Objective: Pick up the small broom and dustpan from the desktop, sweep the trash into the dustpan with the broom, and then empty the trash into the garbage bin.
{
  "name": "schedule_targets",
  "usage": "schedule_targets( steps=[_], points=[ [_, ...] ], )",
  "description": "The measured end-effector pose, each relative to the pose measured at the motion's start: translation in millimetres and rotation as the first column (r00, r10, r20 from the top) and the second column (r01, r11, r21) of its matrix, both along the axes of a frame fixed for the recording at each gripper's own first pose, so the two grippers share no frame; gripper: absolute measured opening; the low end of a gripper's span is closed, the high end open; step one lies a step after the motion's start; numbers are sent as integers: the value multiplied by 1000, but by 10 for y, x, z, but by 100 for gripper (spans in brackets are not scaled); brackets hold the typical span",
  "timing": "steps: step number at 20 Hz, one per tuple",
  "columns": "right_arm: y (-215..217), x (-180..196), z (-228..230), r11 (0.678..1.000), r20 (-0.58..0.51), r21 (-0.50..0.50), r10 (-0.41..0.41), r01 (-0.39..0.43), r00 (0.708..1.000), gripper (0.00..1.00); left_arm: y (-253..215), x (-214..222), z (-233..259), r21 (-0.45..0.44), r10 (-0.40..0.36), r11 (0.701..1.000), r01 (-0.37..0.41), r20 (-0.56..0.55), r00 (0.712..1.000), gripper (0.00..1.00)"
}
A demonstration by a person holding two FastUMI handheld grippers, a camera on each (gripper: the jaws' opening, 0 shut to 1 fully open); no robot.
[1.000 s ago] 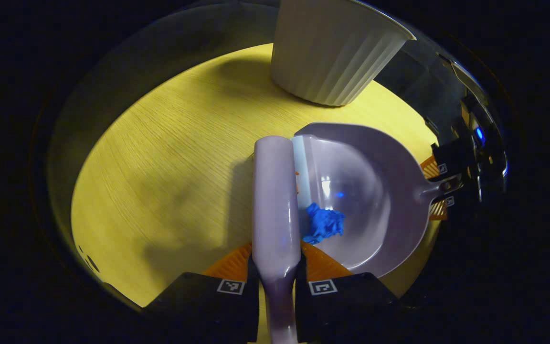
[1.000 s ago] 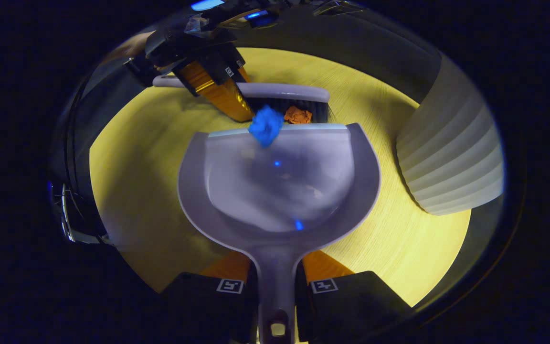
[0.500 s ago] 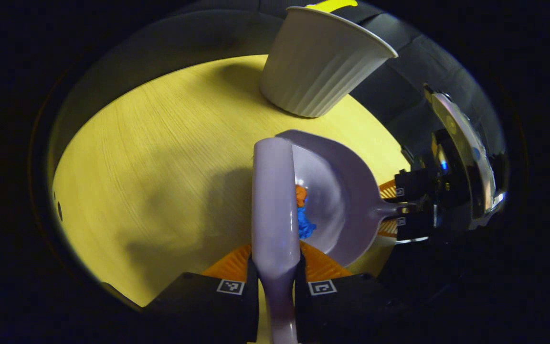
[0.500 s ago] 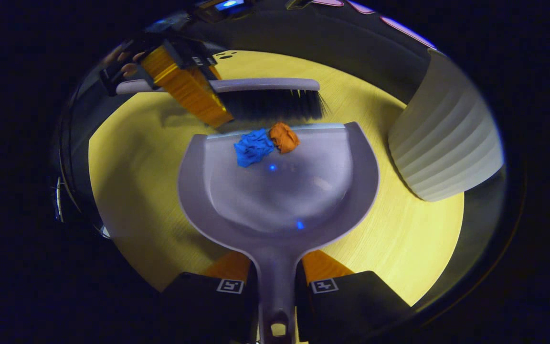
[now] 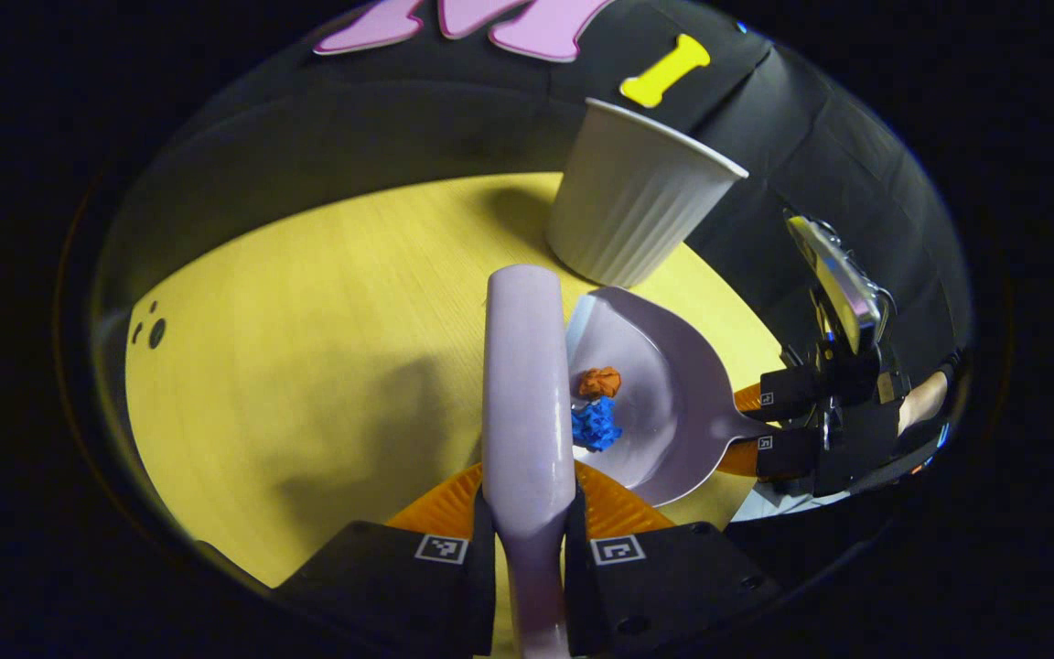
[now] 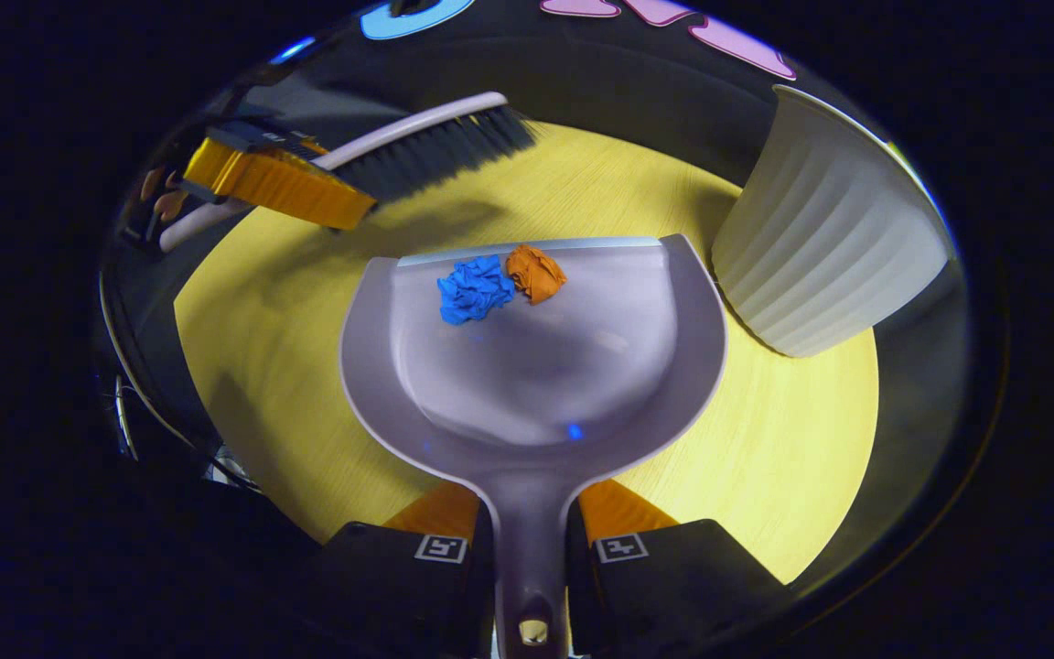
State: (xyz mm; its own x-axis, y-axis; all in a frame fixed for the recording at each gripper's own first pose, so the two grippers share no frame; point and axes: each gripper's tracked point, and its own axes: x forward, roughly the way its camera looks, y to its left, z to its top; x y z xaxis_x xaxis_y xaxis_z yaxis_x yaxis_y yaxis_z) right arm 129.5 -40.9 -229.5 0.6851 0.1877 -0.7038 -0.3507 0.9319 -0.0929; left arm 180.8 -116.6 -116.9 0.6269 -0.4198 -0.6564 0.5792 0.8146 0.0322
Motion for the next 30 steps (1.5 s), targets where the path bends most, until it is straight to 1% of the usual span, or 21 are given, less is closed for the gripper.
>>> schedule_targets(
  steps=[3,4,5,6,9,10,11,12,13,14,15,17,19,20,22,23,26,28,29,30],
  points=[
    [-4,-50,124,1000,26,2,-5,5,1000,36,390,-247,127,-72,83,994,-78,63,995,34],
    [-34,-63,181,1000,35,-7,-4,4,999,36,530,-276,43,-91,107,991,-100,74,991,34],
    [-79,-73,228,1000,45,-22,-1,2,999,39,686,-331,-11,-101,130,987,-121,91,987,32],
    [-116,-87,289,999,49,-36,2,-1,999,36,853,-384,-141,-100,150,985,-140,105,983,34],
    [-151,-171,468,1000,58,-23,5,-3,998,36,1250,-504,-560,-99,187,980,-174,139,973,34],
    [-173,-206,531,1000,60,-13,0,0,998,36,1393,-526,-772,-101,198,978,-185,143,970,34],
    [-195,-245,610,1000,63,0,-7,7,998,36,1499,-546,-953,-104,208,975,-194,143,968,33],
    [-206,-273,688,1000,64,17,-17,16,998,36,1606,-554,-1177,-112,220,972,-206,136,966,34],
    [-214,-310,755,999,63,33,-26,24,998,36,1713,-600,-1314,-121,227,970,-212,126,966,34],
    [-243,-343,824,999,69,44,-34,31,997,36,1789,-672,-1341,-127,235,967,-221,115,965,32],
    [-272,-363,873,998,80,48,-39,36,996,36,1792,-785,-1244,-127,244,965,-230,107,964,32],
    [-349,-390,979,998,107,41,-48,44,993,36,1793,-879,-1255,-125,268,959,-256,93,959,34],
    [-423,-394,1092,997,129,48,-69,64,989,36,1773,-831,-1233,-137,289,951,-276,87,953,34],
    [-451,-399,1122,996,137,55,-82,75,987,36,1767,-809,-1206,-143,300,948,-286,85,950,32],
    [-491,-295,1172,994,148,69,-98,89,984,36,1792,-767,-1118,-147,325,940,-309,97,941,34],
    [-549,-264,1226,993,149,72,-106,97,983,36,1794,-725,-1047,-150,341,934,-324,107,934,33],
    [-733,-128,1278,992,170,47,-123,117,978,36,1706,-572,-895,-168,370,922,-349,116,922,34],
    [-837,-25,1303,991,182,39,-130,125,975,36,1694,-492,-851,-154,394,914,-375,119,911,34],
    [-868,16,1298,991,182,36,-131,127,975,32,1664,-448,-838,-153,405,910,-386,117,907,34],
    [-901,59,1290,991,180,40,-133,128,975,32,1618,-417,-814,-156,415,904,-397,111,903,33]
  ],
)
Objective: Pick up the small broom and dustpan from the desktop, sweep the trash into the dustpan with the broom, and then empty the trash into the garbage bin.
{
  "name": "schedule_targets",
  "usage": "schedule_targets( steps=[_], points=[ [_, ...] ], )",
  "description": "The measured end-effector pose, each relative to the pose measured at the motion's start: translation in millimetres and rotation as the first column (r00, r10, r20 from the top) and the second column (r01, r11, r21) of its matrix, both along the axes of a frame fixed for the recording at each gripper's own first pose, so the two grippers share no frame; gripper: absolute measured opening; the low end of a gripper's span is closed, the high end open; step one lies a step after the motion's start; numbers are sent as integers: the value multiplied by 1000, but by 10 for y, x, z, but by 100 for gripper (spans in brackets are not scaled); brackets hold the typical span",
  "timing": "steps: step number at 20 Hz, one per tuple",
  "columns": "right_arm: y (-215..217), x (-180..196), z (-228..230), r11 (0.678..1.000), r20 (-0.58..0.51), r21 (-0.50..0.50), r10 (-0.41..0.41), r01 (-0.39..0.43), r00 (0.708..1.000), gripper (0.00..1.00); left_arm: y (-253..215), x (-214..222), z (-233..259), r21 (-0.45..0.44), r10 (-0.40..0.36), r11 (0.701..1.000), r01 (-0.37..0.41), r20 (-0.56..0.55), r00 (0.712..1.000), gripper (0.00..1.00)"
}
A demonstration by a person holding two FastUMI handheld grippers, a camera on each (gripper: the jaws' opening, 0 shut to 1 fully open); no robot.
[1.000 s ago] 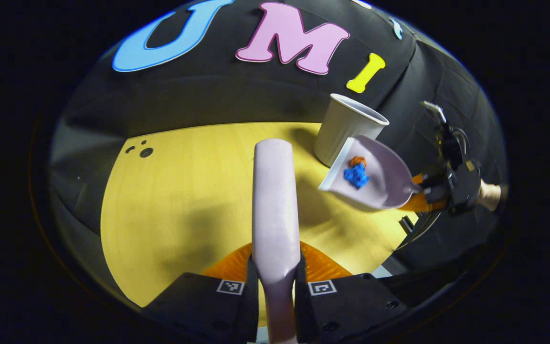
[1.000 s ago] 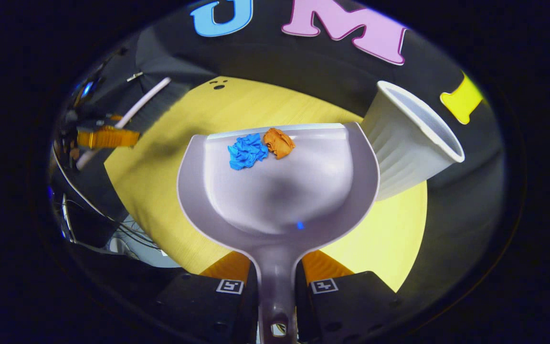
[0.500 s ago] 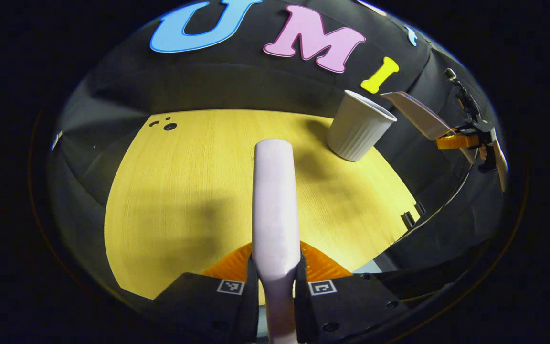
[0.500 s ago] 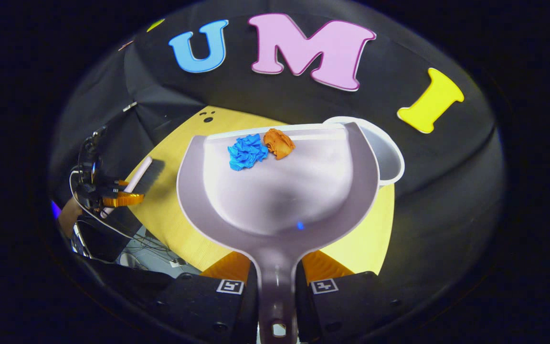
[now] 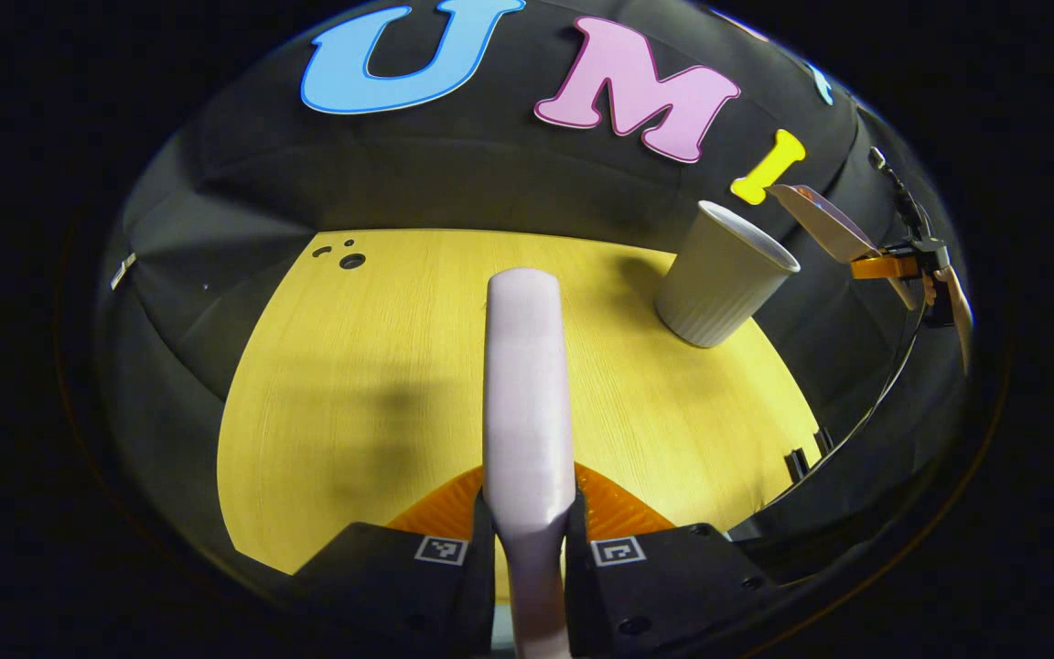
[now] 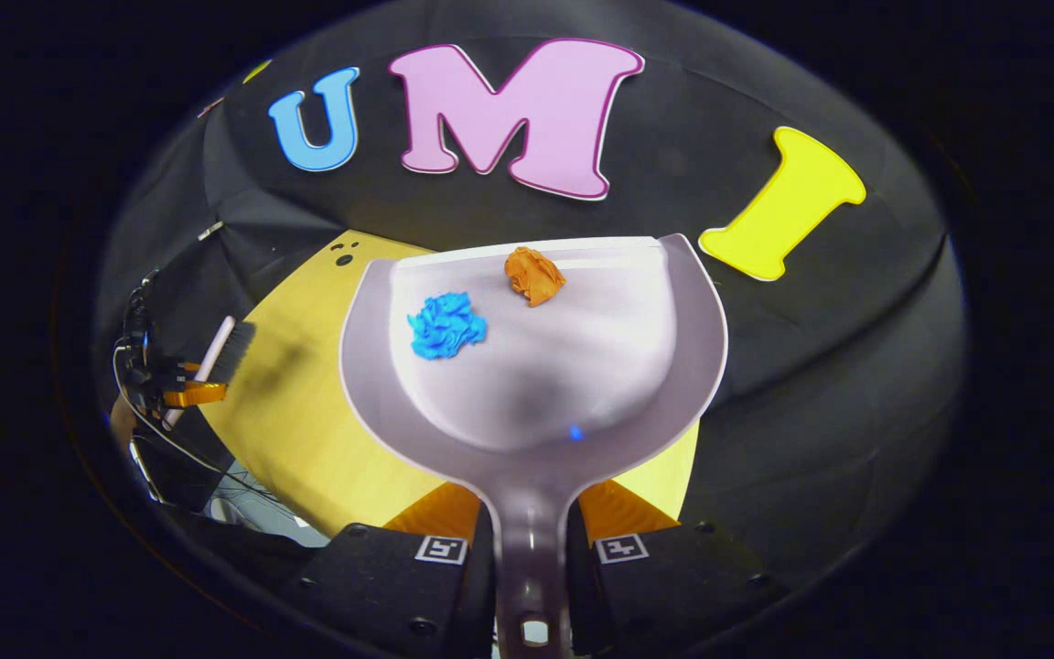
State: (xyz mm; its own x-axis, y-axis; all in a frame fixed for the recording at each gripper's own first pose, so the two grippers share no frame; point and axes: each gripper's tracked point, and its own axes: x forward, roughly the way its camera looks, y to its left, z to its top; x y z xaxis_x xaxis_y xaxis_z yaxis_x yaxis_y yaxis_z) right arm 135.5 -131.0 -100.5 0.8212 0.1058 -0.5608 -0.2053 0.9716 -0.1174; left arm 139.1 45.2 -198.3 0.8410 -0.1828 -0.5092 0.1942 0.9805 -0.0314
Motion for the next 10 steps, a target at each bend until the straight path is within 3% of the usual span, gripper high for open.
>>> schedule_targets(
  steps=[5,8,10],
  points=[
    [-153,127,-54,998,-45,-39,47,-49,998,36,-228,170,44,-20,73,997,-74,-8,997,34],
    [-419,309,27,990,-16,-128,49,-50,999,36,-406,209,53,-59,108,992,-109,-17,994,33],
    [-479,383,25,989,-14,-137,49,-50,999,36,-482,227,44,-81,124,989,-126,-25,992,36]
  ],
)
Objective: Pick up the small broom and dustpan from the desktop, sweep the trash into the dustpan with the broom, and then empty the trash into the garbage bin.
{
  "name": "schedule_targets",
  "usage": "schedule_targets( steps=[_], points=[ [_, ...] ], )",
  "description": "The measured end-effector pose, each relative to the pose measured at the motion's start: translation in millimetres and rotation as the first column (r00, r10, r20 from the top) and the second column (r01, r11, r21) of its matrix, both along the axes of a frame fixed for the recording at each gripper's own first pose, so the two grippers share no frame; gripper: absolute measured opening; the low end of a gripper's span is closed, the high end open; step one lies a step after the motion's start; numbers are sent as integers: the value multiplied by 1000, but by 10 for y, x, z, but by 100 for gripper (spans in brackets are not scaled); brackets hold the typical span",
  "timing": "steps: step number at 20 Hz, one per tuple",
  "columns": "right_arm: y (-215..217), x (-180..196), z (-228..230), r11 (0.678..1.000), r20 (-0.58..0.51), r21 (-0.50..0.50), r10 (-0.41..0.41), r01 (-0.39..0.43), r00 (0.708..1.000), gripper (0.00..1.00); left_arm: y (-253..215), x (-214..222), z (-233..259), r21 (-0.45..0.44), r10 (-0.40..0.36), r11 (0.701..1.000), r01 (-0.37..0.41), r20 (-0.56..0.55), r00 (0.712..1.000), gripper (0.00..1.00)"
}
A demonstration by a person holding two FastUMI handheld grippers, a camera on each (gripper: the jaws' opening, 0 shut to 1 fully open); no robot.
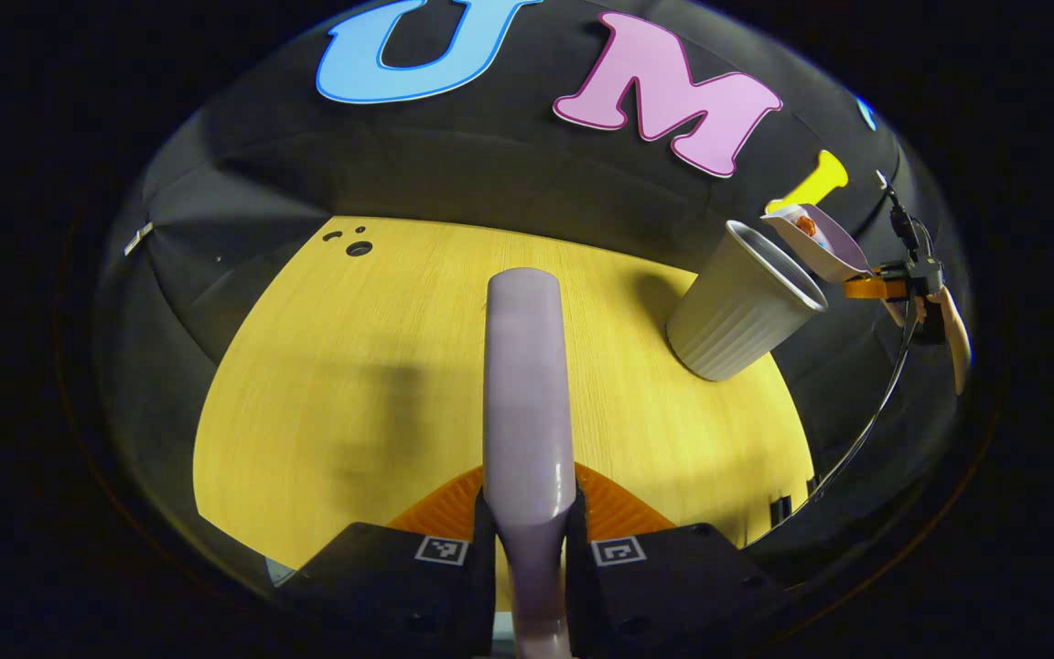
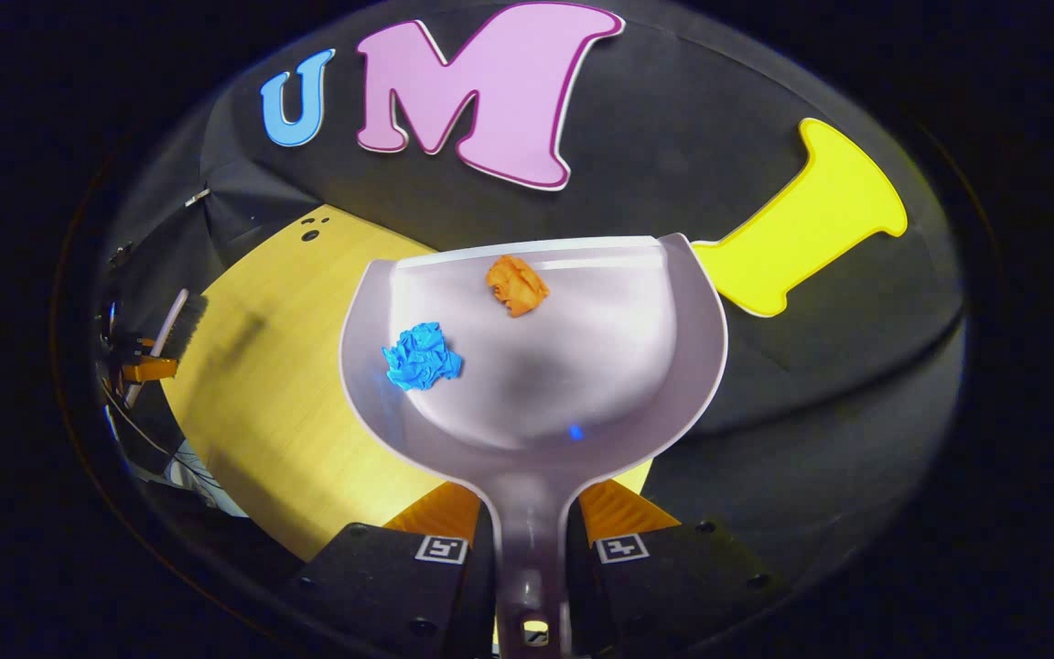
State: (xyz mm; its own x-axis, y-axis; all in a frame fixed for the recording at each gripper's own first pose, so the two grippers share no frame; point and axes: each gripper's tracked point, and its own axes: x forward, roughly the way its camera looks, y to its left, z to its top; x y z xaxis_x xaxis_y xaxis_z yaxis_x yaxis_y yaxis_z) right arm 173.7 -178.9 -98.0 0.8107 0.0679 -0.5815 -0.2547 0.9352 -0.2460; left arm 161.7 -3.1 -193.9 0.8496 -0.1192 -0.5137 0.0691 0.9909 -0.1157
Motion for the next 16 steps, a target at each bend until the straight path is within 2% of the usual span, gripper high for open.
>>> schedule_targets(
  steps=[3,4,5,6,7,8,9,10,12,14,15,16],
  points=[
    [2,-31,19,1000,-29,-30,8,-9,1000,32,-30,12,-10,-7,22,1000,-22,-10,1000,33],
    [0,-15,25,998,-36,-62,12,-14,999,40,-24,11,-10,-9,27,1000,-27,-13,1000,35],
    [2,-13,41,995,-46,-98,17,-21,999,36,-13,3,-17,-8,36,999,-36,-15,999,35],
    [-12,-11,61,989,-54,-143,24,-32,998,40,5,-8,-8,-8,46,999,-47,-14,999,33],
    [-47,15,98,976,-53,-212,34,-44,998,31,21,-20,-6,-9,57,998,-57,-12,998,33],
    [-69,54,131,957,-56,-283,43,-57,998,36,35,-27,-2,-14,67,998,-68,-10,998,33],
    [-120,81,129,935,-59,-345,57,-75,997,32,45,-44,-4,-18,79,997,-80,-9,997,34],
    [-152,103,88,913,-68,-396,75,-95,995,36,60,-66,-1,-17,89,996,-90,-8,996,33],
    [-172,153,13,876,-87,-465,99,-129,991,36,117,-113,-11,-14,115,993,-115,-5,993,36],
    [-213,219,-19,835,-100,-530,113,-149,988,36,171,-155,-6,-25,138,990,-138,-5,990,33],
    [-222,270,-47,809,-105,-566,123,-161,987,40,193,-171,-4,-29,148,989,-148,-7,989,34],
    [-229,303,-42,779,-112,-603,129,-171,985,36,215,-183,-10,-30,160,987,-160,-8,987,34]
  ],
)
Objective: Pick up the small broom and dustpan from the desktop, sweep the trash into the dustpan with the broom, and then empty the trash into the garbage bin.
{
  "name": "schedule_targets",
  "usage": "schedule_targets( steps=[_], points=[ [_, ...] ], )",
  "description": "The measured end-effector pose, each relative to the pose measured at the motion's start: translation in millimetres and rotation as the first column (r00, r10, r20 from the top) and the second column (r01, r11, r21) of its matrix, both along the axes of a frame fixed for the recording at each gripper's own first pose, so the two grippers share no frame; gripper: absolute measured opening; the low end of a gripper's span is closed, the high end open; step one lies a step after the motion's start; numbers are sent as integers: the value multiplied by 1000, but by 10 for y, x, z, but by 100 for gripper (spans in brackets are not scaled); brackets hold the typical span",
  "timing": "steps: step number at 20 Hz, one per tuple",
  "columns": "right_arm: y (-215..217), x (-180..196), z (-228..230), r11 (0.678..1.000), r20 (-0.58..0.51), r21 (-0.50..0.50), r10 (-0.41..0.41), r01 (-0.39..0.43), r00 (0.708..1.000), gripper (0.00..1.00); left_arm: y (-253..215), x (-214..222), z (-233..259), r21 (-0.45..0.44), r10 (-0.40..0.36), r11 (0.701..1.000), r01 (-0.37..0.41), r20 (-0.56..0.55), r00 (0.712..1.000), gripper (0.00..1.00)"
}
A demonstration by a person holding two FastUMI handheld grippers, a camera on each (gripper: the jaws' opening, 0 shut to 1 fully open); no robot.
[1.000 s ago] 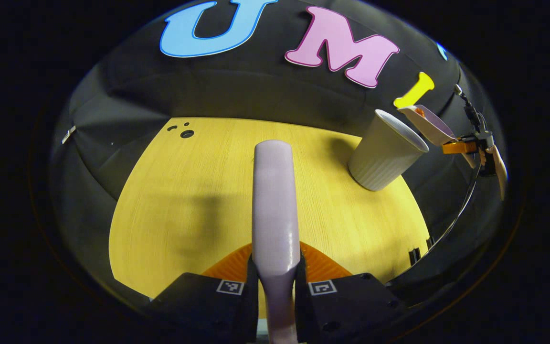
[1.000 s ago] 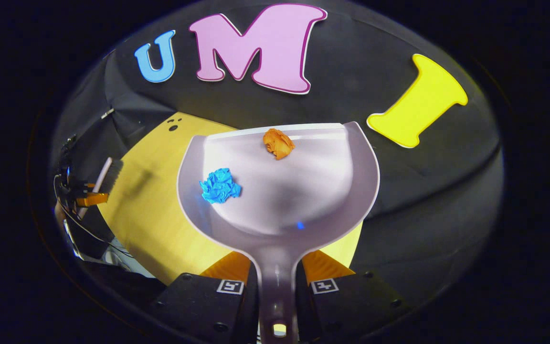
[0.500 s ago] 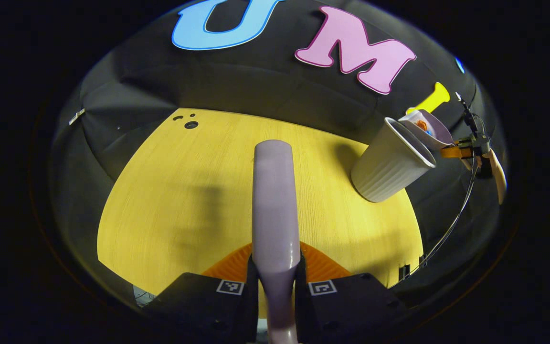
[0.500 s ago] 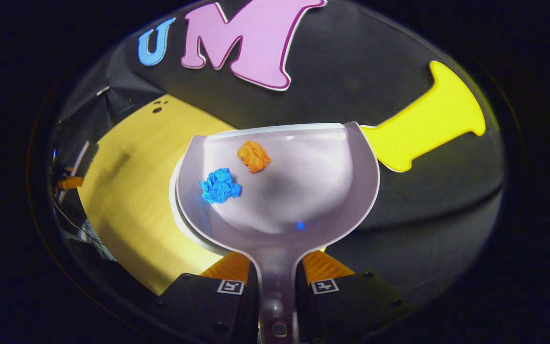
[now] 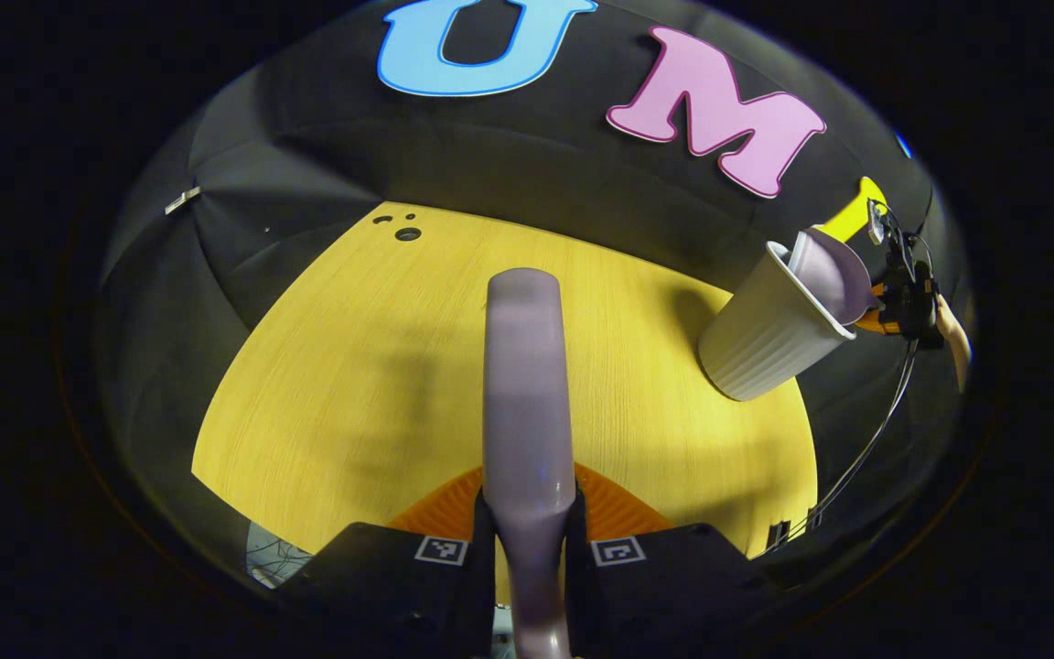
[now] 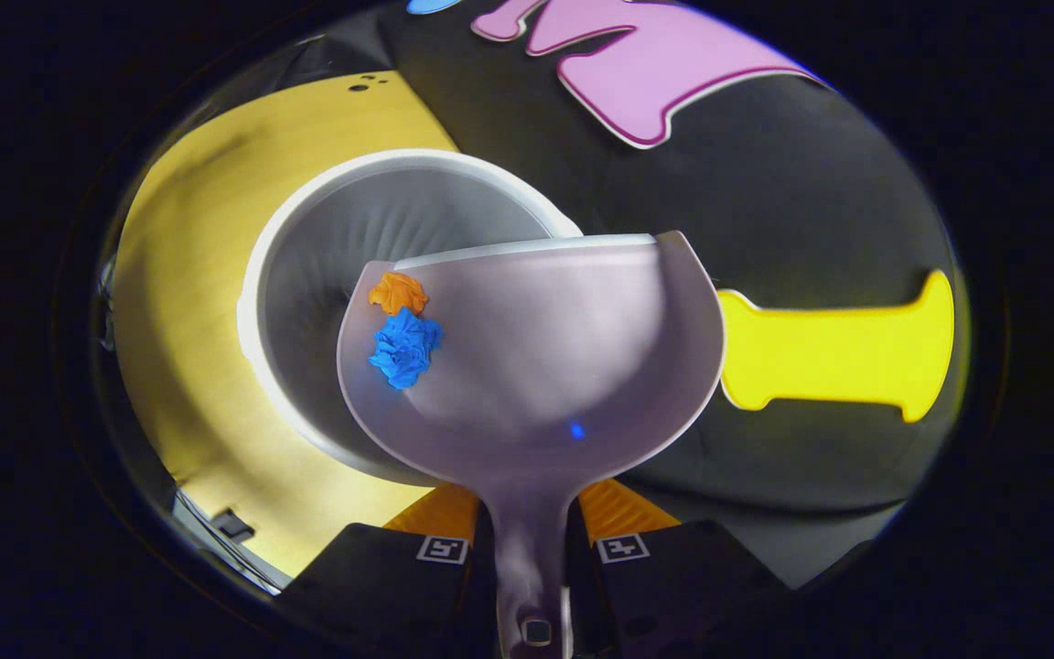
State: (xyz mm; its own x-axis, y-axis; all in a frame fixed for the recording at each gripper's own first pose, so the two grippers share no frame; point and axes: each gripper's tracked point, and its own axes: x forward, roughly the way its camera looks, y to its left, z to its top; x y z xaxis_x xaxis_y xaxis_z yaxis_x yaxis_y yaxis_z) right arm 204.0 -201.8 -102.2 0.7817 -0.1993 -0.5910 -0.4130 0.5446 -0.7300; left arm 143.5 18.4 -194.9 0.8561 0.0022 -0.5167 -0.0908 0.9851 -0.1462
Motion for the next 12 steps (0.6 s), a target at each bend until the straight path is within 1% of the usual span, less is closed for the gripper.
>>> schedule_targets(
  steps=[1,3,4,5,6,7,8,10,12],
  points=[
    [-19,24,3,999,4,-53,13,-13,1000,36,25,-18,3,-1,9,1000,-8,0,1000,34],
    [-25,107,25,986,4,-159,54,-53,999,36,108,-42,15,-4,36,999,-36,6,999,33],
    [-29,136,34,976,-5,-206,71,-71,997,40,153,-60,12,-5,52,999,-52,9,999,34],
    [-35,167,44,964,-9,-250,89,-88,996,31,201,-75,11,-9,68,998,-68,11,998,34],
    [-54,198,60,951,-4,-290,110,-106,994,39,241,-88,13,-16,82,996,-82,11,997,35],
    [-115,209,88,937,-2,-327,132,-126,991,36,264,-87,11,-26,93,995,-93,10,996,34],
    [-201,223,103,923,-2,-361,143,-134,990,36,266,-94,-5,-35,101,994,-101,8,995,34],
    [-188,221,144,901,-7,-408,156,-145,988,36,276,-146,-26,-44,106,993,-105,6,994,34],
    [-221,222,161,892,-16,-426,163,-154,987,36,282,-155,-58,-39,109,993,-109,3,994,33]
  ],
)
